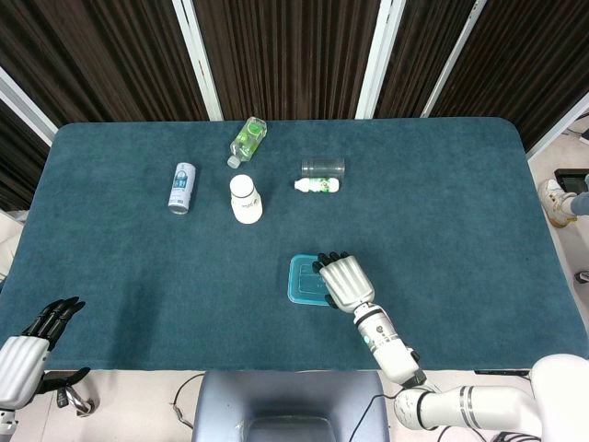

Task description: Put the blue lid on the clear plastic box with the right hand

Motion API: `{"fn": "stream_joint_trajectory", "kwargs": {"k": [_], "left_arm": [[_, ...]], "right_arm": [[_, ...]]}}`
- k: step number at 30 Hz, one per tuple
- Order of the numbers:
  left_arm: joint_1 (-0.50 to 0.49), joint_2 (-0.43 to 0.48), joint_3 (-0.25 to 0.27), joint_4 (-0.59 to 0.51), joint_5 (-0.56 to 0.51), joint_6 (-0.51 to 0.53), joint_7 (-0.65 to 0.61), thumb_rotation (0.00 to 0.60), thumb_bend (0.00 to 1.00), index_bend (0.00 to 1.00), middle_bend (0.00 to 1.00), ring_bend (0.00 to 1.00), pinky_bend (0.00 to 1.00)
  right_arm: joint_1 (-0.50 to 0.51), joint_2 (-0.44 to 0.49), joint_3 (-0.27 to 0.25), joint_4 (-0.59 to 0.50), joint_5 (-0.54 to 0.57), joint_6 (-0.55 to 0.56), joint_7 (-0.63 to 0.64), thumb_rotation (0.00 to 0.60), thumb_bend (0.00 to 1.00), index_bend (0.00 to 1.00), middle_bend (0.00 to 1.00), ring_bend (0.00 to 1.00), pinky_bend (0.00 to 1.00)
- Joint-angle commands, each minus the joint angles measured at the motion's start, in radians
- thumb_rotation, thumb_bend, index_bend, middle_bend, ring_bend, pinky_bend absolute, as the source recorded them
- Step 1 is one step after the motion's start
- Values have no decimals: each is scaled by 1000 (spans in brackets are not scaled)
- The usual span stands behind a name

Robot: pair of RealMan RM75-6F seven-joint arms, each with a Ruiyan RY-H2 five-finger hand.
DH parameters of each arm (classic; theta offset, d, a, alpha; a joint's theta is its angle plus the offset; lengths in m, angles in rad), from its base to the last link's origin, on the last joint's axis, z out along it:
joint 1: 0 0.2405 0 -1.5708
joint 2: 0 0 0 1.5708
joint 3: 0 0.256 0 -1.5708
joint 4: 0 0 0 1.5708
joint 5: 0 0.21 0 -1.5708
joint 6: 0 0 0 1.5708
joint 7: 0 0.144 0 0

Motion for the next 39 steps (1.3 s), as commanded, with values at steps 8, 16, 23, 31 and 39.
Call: {"fn": "stream_joint_trajectory", "kwargs": {"k": [8, 16, 23, 31, 39], "left_arm": [[0, 0, 0, 1, 2, 2, -3, 600, 460, 131, 90, 90, 404], [0, 1, 1, 0, 2, 1, -4, 600, 460, 131, 90, 90, 404], [0, 1, 1, -1, 0, 0, -4, 600, 460, 131, 90, 90, 406], [0, 1, 0, -2, 1, 0, -2, 600, 460, 131, 90, 90, 405], [0, 0, 1, -4, 0, -2, 4, 600, 460, 131, 90, 90, 405]], "right_arm": [[-4, -15, -16, 54, -30, -16, 80, 600, 373, 485, 384, 354, 507], [-10, -15, -27, 81, -32, -35, 121, 600, 372, 485, 384, 355, 507], [-12, -17, -28, 96, -32, -40, 136, 600, 373, 485, 384, 355, 507], [-41, -4, -40, 63, -158, 39, 196, 600, 373, 485, 384, 354, 507], [-53, 21, -76, -7, -273, 46, 246, 600, 372, 481, 384, 348, 505]]}}
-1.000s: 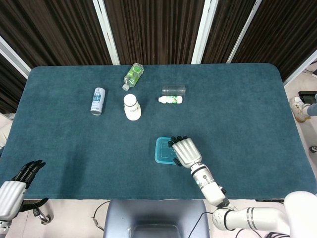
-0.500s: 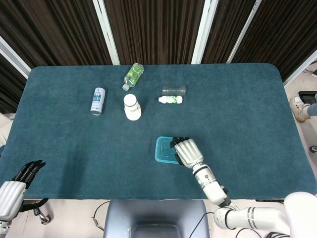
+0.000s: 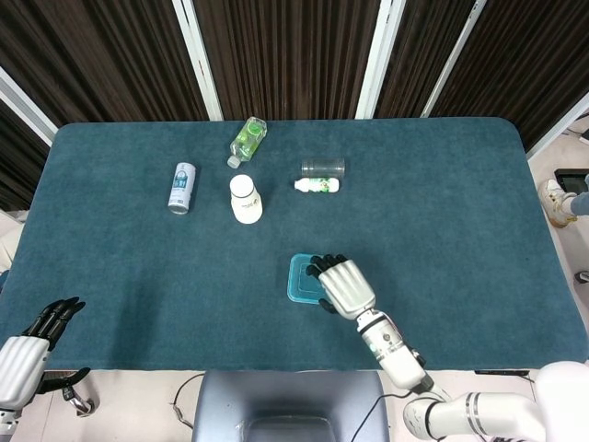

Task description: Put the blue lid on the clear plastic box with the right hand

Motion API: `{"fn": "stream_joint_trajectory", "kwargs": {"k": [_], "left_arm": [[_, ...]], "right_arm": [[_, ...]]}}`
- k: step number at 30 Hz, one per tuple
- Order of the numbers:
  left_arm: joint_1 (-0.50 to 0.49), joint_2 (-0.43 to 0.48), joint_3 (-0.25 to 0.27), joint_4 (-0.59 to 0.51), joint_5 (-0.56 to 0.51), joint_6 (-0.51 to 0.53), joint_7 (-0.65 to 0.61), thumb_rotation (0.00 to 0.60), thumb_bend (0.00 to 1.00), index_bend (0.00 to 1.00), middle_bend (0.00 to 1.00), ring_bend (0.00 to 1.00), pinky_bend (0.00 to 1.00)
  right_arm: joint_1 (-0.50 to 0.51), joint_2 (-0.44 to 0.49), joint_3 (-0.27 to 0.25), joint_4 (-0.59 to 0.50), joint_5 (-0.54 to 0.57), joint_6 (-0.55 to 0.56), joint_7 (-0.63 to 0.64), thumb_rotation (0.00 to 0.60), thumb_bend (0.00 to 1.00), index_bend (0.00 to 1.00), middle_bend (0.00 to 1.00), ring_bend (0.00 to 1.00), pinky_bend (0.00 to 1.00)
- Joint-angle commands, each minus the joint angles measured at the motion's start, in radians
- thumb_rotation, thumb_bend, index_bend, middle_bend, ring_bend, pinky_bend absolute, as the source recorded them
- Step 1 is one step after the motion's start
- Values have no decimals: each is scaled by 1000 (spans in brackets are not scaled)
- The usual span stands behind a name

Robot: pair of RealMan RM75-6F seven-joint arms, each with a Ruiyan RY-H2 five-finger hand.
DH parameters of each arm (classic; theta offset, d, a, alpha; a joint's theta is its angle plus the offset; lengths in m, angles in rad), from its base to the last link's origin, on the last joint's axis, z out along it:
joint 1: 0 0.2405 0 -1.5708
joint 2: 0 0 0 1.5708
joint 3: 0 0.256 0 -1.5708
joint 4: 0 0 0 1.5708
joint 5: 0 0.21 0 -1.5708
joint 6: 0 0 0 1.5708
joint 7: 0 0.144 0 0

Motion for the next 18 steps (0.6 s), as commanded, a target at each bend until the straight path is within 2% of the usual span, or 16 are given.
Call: {"fn": "stream_joint_trajectory", "kwargs": {"k": [1, 8, 18], "left_arm": [[0, 0, 0, 0, -1, 0, 0, 600, 459, 131, 90, 90, 405], [1, 1, -1, 0, -1, 2, -3, 600, 460, 131, 90, 90, 405], [2, 2, 0, 0, -2, 2, -4, 600, 459, 131, 90, 90, 405]], "right_arm": [[-4, 24, -25, -43, -26, -28, 30, 600, 373, 480, 384, 348, 504], [-2, 54, -62, -84, -41, -89, 34, 600, 373, 467, 384, 343, 495], [12, 18, -43, -49, -6, -130, 16, 600, 373, 448, 384, 327, 491]]}}
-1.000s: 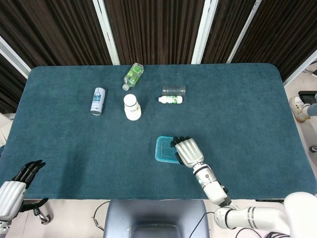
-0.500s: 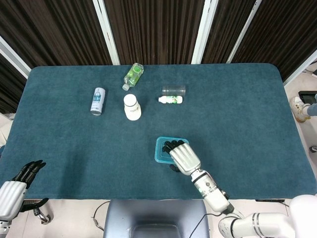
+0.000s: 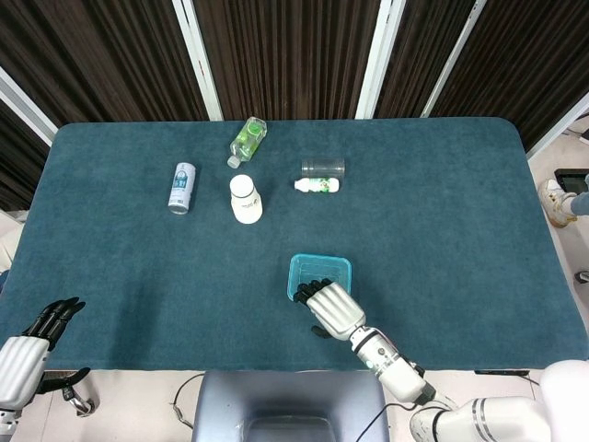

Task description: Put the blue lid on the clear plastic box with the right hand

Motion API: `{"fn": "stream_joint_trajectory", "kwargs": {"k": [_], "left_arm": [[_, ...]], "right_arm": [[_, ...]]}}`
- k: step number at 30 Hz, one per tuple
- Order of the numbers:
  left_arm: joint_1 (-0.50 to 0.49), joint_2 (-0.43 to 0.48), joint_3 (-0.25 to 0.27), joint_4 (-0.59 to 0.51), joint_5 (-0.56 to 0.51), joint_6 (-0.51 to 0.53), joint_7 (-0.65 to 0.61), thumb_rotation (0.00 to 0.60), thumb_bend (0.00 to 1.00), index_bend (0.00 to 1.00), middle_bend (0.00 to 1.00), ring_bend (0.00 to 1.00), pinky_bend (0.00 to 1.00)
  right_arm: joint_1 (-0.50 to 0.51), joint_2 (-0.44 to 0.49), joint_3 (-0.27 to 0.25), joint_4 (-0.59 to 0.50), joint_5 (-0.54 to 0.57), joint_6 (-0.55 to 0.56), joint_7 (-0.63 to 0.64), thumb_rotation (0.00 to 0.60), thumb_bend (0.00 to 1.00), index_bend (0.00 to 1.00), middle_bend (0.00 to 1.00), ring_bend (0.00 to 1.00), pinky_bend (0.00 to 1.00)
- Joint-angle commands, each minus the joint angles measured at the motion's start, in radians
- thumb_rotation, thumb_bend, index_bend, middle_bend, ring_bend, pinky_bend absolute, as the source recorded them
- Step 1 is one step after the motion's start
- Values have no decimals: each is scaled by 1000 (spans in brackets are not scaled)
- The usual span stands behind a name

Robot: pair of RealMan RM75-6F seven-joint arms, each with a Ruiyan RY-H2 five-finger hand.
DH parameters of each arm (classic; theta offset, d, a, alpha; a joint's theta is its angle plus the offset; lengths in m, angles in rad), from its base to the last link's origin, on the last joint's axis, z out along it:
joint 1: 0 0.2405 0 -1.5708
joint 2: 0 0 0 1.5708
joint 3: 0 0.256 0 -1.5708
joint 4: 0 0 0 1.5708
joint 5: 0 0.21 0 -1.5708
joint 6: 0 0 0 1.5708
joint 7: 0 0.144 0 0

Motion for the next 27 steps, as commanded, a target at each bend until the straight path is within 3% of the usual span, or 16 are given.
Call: {"fn": "stream_joint_trajectory", "kwargs": {"k": [1, 27], "left_arm": [[1, 0, 0, 1, -1, 1, -4, 600, 459, 131, 90, 90, 405], [1, 2, -2, 6, -1, 5, -18, 600, 459, 131, 90, 90, 406]], "right_arm": [[5, -11, 7, 10, 5, -7, -2, 600, 373, 446, 384, 326, 490], [14, -56, 11, 86, 16, -48, 18, 600, 373, 441, 384, 319, 481]]}}
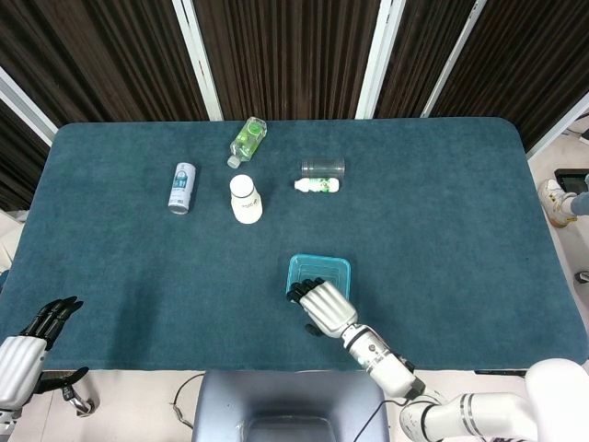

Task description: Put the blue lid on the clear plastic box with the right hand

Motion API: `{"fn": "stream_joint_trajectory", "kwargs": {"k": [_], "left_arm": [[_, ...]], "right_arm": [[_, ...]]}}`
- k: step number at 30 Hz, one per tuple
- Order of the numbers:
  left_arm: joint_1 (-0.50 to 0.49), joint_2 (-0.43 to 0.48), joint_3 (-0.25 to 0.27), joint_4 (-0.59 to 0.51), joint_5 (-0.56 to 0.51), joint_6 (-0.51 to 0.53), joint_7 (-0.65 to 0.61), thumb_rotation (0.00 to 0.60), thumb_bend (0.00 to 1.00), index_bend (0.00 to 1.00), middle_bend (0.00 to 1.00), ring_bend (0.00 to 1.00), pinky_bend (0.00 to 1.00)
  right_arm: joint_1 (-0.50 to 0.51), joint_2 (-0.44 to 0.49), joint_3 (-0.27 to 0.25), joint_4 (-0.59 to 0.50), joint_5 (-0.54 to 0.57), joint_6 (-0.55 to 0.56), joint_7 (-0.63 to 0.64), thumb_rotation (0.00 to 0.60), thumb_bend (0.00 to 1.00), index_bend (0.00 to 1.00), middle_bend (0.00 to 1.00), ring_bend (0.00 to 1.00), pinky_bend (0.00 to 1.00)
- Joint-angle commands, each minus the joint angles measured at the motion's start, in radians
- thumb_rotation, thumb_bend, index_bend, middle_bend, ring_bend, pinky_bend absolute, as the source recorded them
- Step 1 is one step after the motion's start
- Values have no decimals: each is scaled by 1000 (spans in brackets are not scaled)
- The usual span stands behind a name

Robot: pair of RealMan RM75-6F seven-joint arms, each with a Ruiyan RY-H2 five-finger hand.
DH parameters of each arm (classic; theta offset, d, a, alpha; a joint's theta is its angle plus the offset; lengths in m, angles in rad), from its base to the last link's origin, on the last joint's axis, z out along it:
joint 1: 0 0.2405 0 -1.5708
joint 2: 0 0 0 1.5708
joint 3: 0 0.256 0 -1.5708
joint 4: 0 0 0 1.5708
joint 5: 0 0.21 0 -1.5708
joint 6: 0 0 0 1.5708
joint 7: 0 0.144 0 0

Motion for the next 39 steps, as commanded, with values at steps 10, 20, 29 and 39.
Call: {"fn": "stream_joint_trajectory", "kwargs": {"k": [10, 20, 29, 39], "left_arm": [[0, 0, 0, -1, 0, -1, 3, 600, 459, 131, 90, 90, 405], [0, 0, 0, 0, -1, -1, 1, 600, 459, 131, 90, 90, 406], [0, -1, 1, -2, 2, -3, 7, 600, 459, 131, 90, 90, 406], [-1, -2, 2, -4, 2, -5, 13, 600, 459, 130, 90, 90, 405]], "right_arm": [[-9, 12, -3, 22, 2, -20, 49, 600, 372, 441, 384, 319, 481], [-19, 28, 5, 4, -33, 5, 81, 600, 372, 437, 384, 313, 476], [-54, 74, 24, -88, -74, 107, 44, 600, 373, 435, 384, 313, 476], [-20, 35, 77, -13, -20, 74, 12, 600, 373, 434, 384, 313, 476]]}}
